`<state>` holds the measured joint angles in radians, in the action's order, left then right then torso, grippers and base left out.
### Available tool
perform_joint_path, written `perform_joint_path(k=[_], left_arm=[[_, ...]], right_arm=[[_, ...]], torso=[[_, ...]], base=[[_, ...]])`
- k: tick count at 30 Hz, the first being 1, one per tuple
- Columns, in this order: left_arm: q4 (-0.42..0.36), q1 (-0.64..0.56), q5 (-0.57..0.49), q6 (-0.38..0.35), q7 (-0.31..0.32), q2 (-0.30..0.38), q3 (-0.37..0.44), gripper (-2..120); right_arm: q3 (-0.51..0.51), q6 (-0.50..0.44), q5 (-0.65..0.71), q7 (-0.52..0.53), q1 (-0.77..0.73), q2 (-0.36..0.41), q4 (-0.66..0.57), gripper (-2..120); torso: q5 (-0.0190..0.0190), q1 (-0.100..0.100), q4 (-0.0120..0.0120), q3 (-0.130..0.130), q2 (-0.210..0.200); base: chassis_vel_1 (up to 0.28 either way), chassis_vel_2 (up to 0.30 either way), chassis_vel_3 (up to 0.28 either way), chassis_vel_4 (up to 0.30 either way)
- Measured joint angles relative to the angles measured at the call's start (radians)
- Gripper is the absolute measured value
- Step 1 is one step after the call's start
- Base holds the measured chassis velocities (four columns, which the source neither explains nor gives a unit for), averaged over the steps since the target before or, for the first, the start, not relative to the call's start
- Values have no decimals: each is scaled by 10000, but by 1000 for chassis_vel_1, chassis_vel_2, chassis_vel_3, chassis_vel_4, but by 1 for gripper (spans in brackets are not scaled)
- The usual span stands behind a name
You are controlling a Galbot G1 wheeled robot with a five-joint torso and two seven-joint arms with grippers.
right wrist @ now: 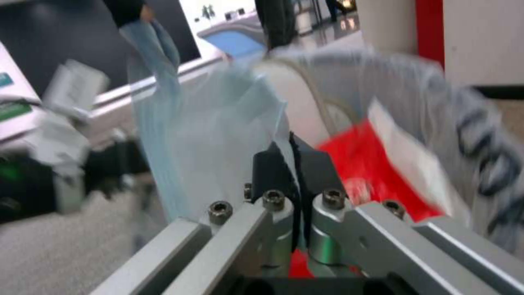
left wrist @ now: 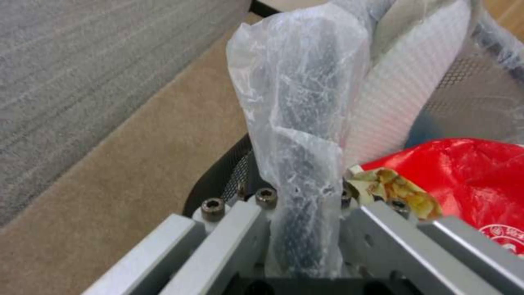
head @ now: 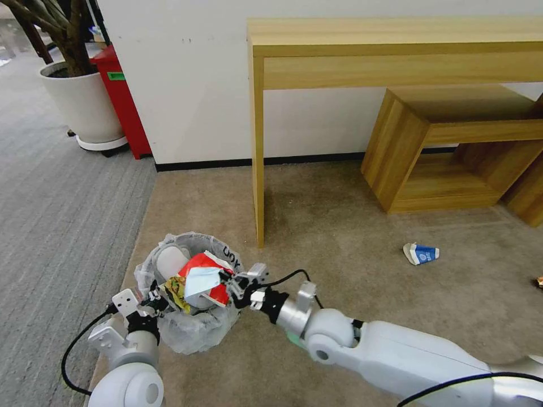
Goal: Pick up the trash bin and place the garbage on the floor into it.
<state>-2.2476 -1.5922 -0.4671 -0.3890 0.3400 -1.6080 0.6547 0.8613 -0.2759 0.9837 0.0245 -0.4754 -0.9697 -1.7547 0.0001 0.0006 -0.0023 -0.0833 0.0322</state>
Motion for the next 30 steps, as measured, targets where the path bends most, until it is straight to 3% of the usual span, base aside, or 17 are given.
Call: perform_joint_path(k=[14, 23, 26, 30], left_arm=[[-203, -160, 6, 51, -31, 0, 49, 1], [26, -11, -55, 48, -99, 0, 55, 1], [182, 70, -93, 27, -113, 0, 76, 1], [250, 110, -104, 4, -117, -1, 78, 1]], right_arm=[[946, 578, -20, 1228, 713, -1503, 1295, 0], [890, 573, -41, 1258, 682, -1489, 1247, 0], [746, 514, -64, 1202, 598, -1287, 1063, 15], [645, 485, -76, 1185, 555, -1179, 972, 25]], torso=[[-2, 0, 1, 0, 0], [-3, 0, -1, 0, 0], [-2, 0, -1, 0, 0], [-2, 0, -1, 0, 1]], base=[[0, 0, 0, 0], [0, 0, 0, 0], [0, 0, 0, 0], [0, 0, 0, 0]])
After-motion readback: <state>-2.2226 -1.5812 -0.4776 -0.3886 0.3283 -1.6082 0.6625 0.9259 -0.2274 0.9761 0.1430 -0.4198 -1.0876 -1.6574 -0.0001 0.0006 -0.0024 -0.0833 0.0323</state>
